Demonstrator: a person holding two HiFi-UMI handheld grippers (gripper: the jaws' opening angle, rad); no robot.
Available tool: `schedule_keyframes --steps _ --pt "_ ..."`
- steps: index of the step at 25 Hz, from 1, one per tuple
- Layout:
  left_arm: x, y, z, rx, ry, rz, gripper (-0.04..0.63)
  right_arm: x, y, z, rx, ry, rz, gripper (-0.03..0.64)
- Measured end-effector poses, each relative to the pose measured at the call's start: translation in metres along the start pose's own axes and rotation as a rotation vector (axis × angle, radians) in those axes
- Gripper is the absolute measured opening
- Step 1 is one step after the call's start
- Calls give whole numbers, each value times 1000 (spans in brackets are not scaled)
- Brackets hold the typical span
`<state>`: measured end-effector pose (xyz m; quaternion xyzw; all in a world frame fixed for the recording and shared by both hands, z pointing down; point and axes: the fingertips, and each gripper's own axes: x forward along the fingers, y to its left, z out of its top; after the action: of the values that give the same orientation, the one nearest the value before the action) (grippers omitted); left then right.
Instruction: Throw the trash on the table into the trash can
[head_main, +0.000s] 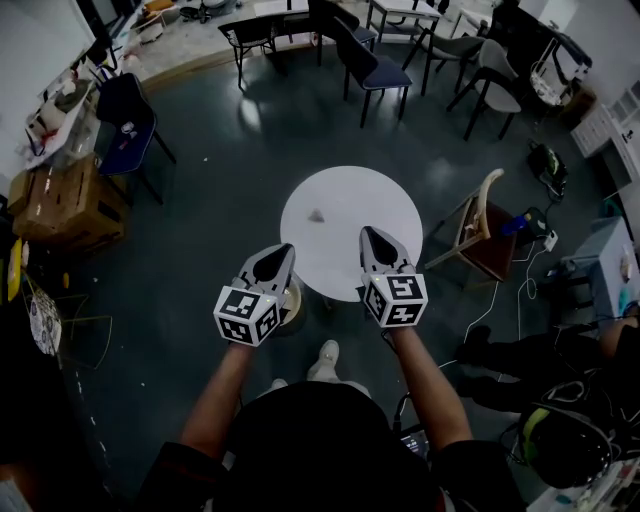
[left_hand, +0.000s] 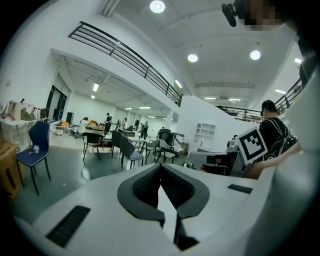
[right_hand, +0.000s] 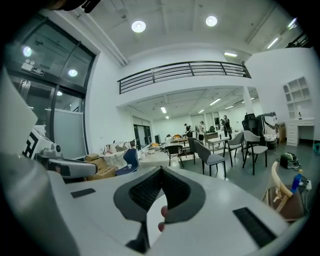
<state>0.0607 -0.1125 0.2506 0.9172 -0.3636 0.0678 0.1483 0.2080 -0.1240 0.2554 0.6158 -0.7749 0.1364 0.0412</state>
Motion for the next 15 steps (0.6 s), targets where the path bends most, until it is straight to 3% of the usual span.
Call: schedule_keyframes --steps 10,15 --pt "45 9 -23 -20 23 63 11 33 -41 -34 15 63 45 18" --pt "62 24 -30 -30 53 23 11 57 -44 -45 26 90 45 18"
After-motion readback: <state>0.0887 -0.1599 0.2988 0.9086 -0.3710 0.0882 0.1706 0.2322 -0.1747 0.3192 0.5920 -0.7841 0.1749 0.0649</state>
